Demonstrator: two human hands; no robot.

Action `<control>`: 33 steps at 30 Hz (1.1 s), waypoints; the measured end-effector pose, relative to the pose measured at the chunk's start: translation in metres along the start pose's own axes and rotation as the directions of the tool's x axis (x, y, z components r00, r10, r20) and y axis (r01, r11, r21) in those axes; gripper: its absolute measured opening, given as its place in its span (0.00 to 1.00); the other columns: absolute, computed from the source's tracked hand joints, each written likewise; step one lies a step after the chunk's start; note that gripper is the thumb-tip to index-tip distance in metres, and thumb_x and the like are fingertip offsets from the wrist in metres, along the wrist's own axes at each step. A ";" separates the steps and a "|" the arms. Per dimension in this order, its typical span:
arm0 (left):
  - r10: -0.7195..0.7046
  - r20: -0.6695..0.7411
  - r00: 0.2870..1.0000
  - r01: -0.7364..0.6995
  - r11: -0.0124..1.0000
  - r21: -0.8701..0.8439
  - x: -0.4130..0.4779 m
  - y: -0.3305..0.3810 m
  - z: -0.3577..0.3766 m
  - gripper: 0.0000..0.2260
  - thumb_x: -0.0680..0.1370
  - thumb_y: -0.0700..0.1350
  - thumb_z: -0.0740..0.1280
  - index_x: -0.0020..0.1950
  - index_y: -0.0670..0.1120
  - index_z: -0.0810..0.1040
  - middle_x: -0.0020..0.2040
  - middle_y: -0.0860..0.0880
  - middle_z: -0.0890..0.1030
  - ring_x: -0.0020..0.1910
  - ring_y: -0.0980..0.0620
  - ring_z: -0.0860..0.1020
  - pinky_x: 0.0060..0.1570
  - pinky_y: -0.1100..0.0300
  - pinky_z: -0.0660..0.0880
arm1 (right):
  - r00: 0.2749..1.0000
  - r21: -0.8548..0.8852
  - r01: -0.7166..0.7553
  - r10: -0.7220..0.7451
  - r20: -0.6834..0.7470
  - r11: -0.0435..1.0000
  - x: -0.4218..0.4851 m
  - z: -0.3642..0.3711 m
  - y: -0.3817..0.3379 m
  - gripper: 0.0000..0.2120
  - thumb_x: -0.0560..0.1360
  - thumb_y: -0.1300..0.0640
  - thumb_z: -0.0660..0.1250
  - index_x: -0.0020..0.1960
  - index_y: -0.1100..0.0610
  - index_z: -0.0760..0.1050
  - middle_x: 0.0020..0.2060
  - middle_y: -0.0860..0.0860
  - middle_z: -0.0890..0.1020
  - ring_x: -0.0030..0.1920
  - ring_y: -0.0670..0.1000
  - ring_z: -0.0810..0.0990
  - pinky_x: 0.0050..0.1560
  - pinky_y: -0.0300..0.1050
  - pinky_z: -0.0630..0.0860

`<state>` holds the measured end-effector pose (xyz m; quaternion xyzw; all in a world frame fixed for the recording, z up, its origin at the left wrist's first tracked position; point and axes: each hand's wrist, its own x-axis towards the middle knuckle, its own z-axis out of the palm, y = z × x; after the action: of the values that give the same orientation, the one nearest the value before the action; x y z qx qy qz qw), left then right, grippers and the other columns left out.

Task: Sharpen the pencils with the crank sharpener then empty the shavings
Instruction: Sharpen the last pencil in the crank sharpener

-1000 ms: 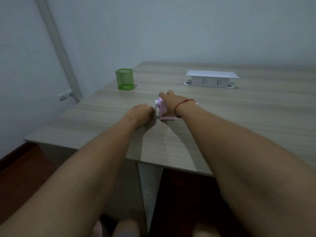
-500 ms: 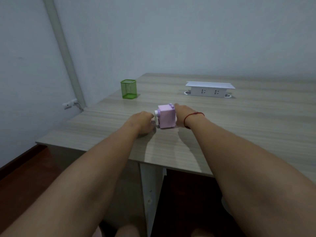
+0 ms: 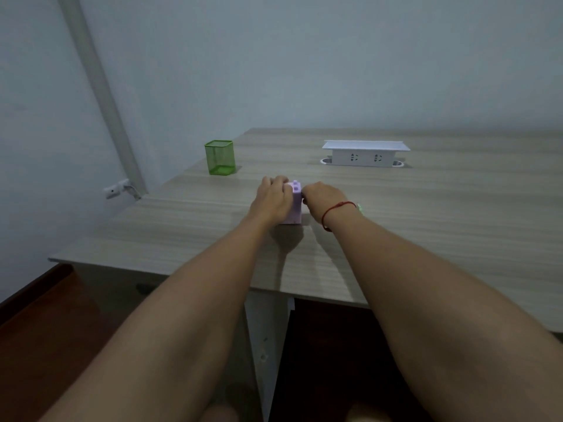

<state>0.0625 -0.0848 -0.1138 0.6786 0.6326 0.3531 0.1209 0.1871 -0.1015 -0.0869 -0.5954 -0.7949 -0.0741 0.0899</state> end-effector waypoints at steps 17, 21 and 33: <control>-0.064 -0.068 0.996 0.064 0.998 0.008 0.004 -0.002 0.008 0.17 0.81 0.50 0.50 0.60 0.47 0.74 0.60 0.42 0.74 0.61 0.43 0.70 0.60 0.49 0.69 | 0.997 -0.083 0.045 -0.050 -0.061 0.996 -0.003 -0.011 0.013 0.13 0.80 0.66 0.59 0.63 0.65 0.74 0.61 0.63 0.76 0.62 0.64 0.76 0.59 0.53 0.72; -0.061 -0.056 0.997 0.062 0.998 0.018 0.006 -0.002 0.007 0.17 0.81 0.50 0.50 0.61 0.48 0.74 0.61 0.42 0.73 0.62 0.43 0.70 0.61 0.49 0.69 | 0.996 -0.071 0.035 -0.041 -0.078 0.997 -0.005 -0.012 0.012 0.13 0.80 0.66 0.59 0.64 0.65 0.73 0.62 0.63 0.75 0.62 0.64 0.76 0.59 0.52 0.72; -0.022 -0.021 1.000 0.022 1.000 0.007 0.006 -0.001 0.007 0.17 0.80 0.50 0.50 0.61 0.49 0.74 0.60 0.42 0.74 0.60 0.44 0.70 0.60 0.50 0.69 | 0.999 0.046 -0.020 0.019 0.032 0.999 0.006 -0.010 0.023 0.14 0.73 0.65 0.70 0.59 0.63 0.79 0.57 0.62 0.80 0.57 0.62 0.79 0.55 0.49 0.75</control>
<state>0.0659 -0.0773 -0.1177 0.6682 0.6426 0.3566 0.1155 0.2084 -0.0914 -0.0756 -0.6021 -0.7918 -0.0453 0.0917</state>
